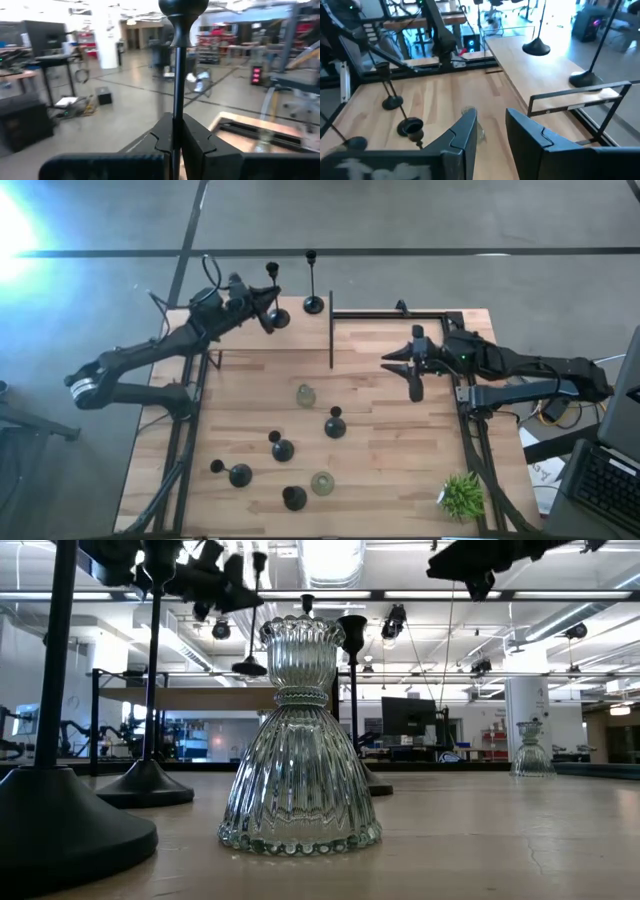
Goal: Pick & Place candle stick holders
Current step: Put the black candleholder on the shelf
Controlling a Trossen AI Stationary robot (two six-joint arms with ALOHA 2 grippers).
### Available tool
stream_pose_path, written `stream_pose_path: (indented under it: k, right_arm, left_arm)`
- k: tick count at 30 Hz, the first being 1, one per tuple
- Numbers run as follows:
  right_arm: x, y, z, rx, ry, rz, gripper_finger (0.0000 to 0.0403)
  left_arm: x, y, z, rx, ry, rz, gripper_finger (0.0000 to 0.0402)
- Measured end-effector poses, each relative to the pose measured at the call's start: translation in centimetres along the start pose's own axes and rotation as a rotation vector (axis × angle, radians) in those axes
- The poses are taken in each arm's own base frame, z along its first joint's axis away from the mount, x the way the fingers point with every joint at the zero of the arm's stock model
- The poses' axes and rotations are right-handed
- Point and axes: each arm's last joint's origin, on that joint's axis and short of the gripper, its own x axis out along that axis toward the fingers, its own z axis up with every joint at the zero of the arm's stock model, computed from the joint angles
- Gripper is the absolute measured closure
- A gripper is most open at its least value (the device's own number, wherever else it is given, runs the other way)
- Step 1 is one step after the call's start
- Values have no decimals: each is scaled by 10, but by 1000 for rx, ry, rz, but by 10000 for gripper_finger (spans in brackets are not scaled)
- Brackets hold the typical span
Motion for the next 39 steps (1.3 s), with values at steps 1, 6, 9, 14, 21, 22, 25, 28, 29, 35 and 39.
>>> stream_pose_path:
  k: [1, 6, 9, 14, 21, 22, 25, 28, 29, 35, 39]
  right_arm:
    - [0, 0, -4, 1, -7, 0, 310]
    - [1, -2, -15, 1, -28, -15, 314]
    - [2, -2, -18, 0, -21, -22, 311]
    - [4, -2, -18, -9, -16, -22, 305]
    - [7, -2, -20, -19, -1, -23, 315]
    - [7, -2, -20, -19, -2, -23, 317]
    - [8, -2, -21, -19, 5, -24, 323]
    - [8, -2, -21, -19, 9, -24, 327]
    - [8, -2, -21, -19, 8, -24, 328]
    - [8, -2, -21, -19, 9, -24, 328]
    - [8, -2, -21, -19, 9, -23, 322]
  left_arm:
    - [3, 5, -2, -6, -3, 18, 384]
    - [18, 25, -15, -50, -21, 56, 384]
    - [27, 31, -24, -55, -14, 69, 384]
    - [42, 34, -39, -60, 27, 69, 384]
    - [52, 36, -44, -47, -21, 67, 384]
    - [53, 36, -44, -46, -27, 67, 384]
    - [55, 37, -48, -46, -12, 69, 384]
    - [57, 37, -49, -32, -11, 70, 384]
    - [57, 38, -49, -26, -10, 73, 384]
    - [58, 38, -49, -18, -14, 74, 384]
    - [58, 39, -49, -16, -23, 76, 384]
